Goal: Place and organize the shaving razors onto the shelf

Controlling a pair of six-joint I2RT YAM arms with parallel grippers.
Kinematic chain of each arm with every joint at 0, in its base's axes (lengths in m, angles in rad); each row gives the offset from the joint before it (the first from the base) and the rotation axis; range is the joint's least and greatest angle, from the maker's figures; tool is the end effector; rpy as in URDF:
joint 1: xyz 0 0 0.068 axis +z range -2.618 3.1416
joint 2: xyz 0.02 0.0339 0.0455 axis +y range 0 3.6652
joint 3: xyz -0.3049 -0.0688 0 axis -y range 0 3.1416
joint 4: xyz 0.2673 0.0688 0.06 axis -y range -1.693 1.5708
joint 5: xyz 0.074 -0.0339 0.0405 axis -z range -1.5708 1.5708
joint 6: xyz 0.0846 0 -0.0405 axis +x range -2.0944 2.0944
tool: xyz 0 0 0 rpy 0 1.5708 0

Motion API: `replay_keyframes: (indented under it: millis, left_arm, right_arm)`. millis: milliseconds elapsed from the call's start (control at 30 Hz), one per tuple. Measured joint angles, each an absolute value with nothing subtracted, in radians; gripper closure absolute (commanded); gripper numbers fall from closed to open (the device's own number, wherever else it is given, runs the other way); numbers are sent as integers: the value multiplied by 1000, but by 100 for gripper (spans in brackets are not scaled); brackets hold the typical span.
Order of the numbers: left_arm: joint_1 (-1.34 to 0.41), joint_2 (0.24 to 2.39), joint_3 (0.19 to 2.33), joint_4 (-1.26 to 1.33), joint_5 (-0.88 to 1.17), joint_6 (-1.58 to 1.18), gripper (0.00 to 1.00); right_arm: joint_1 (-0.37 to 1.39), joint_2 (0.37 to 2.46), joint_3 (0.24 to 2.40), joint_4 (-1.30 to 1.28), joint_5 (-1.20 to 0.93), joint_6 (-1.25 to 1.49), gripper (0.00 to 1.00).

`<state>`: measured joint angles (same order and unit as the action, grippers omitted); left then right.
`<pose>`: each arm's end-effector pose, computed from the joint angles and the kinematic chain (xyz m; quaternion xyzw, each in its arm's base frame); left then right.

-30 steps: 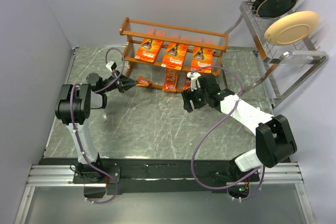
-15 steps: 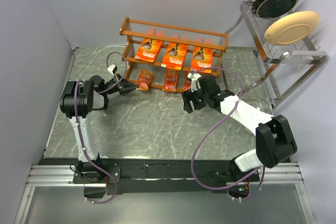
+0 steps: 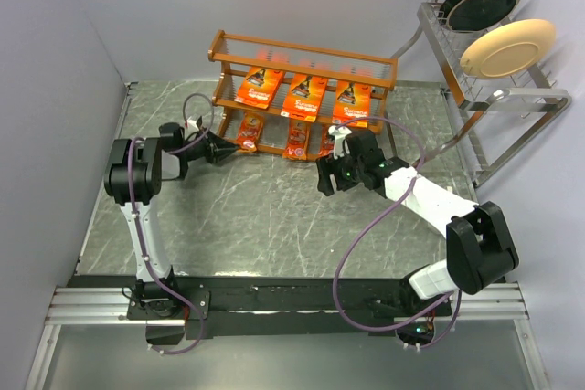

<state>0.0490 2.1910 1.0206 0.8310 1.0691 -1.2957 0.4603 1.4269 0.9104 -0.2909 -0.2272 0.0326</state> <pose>0.4679 -0.0513 0.1007 -0.2073 0.7328 -0.6278 0.1607 0.3020 0.1710 0.2224 -0.2369 0.8921 0.1923 0.3332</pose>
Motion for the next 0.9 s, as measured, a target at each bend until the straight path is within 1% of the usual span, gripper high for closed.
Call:
replay_keyframes:
  millis: [200,400,467,533,567,600,667,700,800,900]
  left_arm:
    - [48,2191,1151,645,1051,-1203,91]
    - [33,2193,1208,495,1034,-1134,94]
    - [24,2202,1214,461,1028,-1116,93]
    - [17,2213,1214,434,1023,-1106,90]
    - [14,2221,1215,427,1025,-1092,84]
    - [14,2223,1219,416,1024,-1087,66]
    - [15,2223,1230,390,1020,-1068,52]
    - [16,2222,1235,371,1013,-1060,2]
    - [16,2214,1232,332,1009,-1006,0]
    - [22,2129,1207,266,977,-976,0]
  right_arm:
    - [460,1427,910,-278,-229,38,18]
    - [460,1427,908,-273,-230,45,18]
    - [460,1427,908,-271,-230,47,18]
    - [460,1427,908,-269,-230,48,18]
    - [460,1427,908,-269,-230,48,18]
    - [460,1427,908,-269,-230,49,18]
    - [460,1427,908,-269,-230,51,18]
    - [460,1427,908,-269,-230,52,18]
    - [460,1427,908,-269,-230,52,18]
    - [460,1427,908,-268,-230,52,18]
